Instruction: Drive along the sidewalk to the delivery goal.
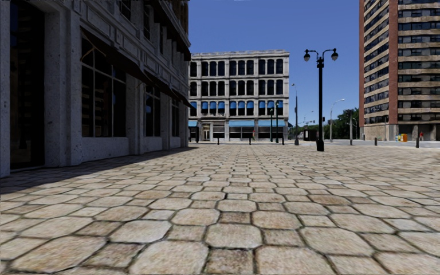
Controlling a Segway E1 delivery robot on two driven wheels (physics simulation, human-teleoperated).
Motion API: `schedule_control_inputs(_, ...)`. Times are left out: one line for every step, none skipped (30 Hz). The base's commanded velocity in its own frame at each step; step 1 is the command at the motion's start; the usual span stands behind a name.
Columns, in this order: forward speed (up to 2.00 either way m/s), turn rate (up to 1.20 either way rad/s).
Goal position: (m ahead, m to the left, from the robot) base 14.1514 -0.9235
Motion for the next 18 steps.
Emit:
schedule_control_inputs(1.75, -0.36)
schedule_control_inputs(1.75, -0.14)
schedule_control_inputs(1.75, -0.07)
schedule_control_inputs(1.75, -0.07)
schedule_control_inputs(1.75, -0.04)
schedule_control_inputs(1.75, -0.03)
schedule_control_inputs(1.75, -0.03)
schedule_control_inputs(1.75, -0.03)
schedule_control_inputs(1.75, -0.03)
schedule_control_inputs(1.75, -0.02)
schedule_control_inputs(1.75, -0.02)
schedule_control_inputs(1.75, -0.02)
schedule_control_inputs(1.75, -0.02)
schedule_control_inputs(1.75, -0.02)
schedule_control_inputs(1.75, 0.0)
schedule_control_inputs(1.75, 0.0)
schedule_control_inputs(1.75, 0.0)
schedule_control_inputs(1.75, 0.0)
